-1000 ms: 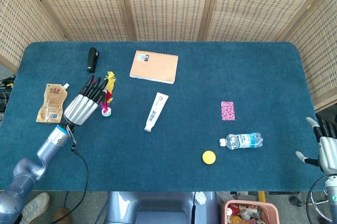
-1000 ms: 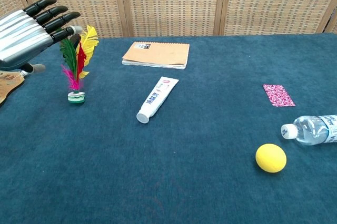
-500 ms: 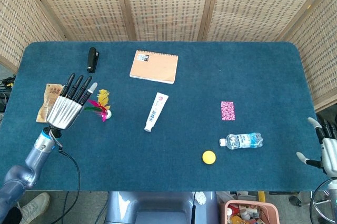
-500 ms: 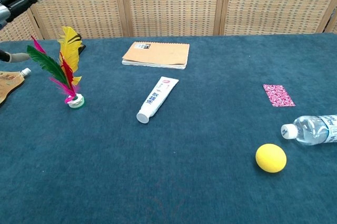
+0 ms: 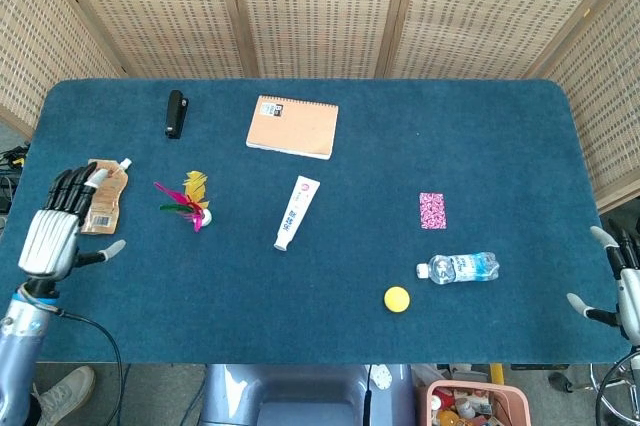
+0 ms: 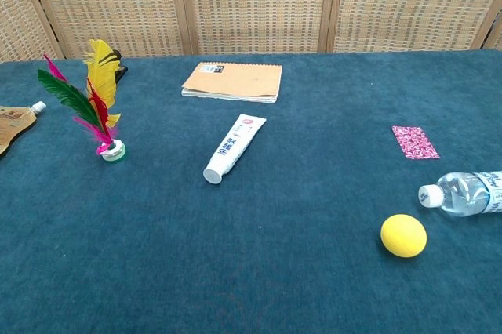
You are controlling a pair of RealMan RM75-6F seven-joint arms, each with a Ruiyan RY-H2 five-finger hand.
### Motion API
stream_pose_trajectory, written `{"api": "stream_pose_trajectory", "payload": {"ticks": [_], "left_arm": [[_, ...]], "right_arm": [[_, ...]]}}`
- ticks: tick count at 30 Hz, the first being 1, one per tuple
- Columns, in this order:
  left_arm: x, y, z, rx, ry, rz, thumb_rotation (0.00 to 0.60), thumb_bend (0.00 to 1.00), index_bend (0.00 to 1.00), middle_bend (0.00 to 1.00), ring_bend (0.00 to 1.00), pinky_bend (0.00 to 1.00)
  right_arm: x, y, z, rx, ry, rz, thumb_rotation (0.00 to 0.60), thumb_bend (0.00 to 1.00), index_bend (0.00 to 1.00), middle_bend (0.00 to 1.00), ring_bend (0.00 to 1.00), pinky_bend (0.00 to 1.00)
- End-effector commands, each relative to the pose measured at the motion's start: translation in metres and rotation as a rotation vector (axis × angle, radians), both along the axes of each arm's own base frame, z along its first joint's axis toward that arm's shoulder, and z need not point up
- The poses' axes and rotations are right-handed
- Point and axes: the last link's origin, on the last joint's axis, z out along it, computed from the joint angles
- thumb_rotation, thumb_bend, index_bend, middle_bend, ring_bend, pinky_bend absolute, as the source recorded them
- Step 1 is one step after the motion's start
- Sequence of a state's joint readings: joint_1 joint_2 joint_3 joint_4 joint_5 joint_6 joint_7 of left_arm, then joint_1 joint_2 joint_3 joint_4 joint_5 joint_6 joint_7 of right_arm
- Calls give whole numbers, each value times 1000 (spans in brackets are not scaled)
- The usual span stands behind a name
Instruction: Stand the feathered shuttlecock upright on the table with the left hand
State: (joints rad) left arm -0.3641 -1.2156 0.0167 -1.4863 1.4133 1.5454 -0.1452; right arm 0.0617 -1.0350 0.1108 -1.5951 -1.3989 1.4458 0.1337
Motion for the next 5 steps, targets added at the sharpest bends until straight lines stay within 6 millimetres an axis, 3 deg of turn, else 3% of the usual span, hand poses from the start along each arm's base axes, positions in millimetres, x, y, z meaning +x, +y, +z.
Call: {"api": "stream_pose_trajectory", "payload": {"ticks": [1,5], "left_arm": [[-22,-50,34,-23,36,228,600,0,0,0,0,0],[-19,-62,38,-18,47,267,600,0,0,0,0,0]], "right_arm": [[0,2,2,-2,-3,3,600,0,0,0,0,0],[-1,4,4,-7,-11,2,600,0,0,0,0,0]]}}
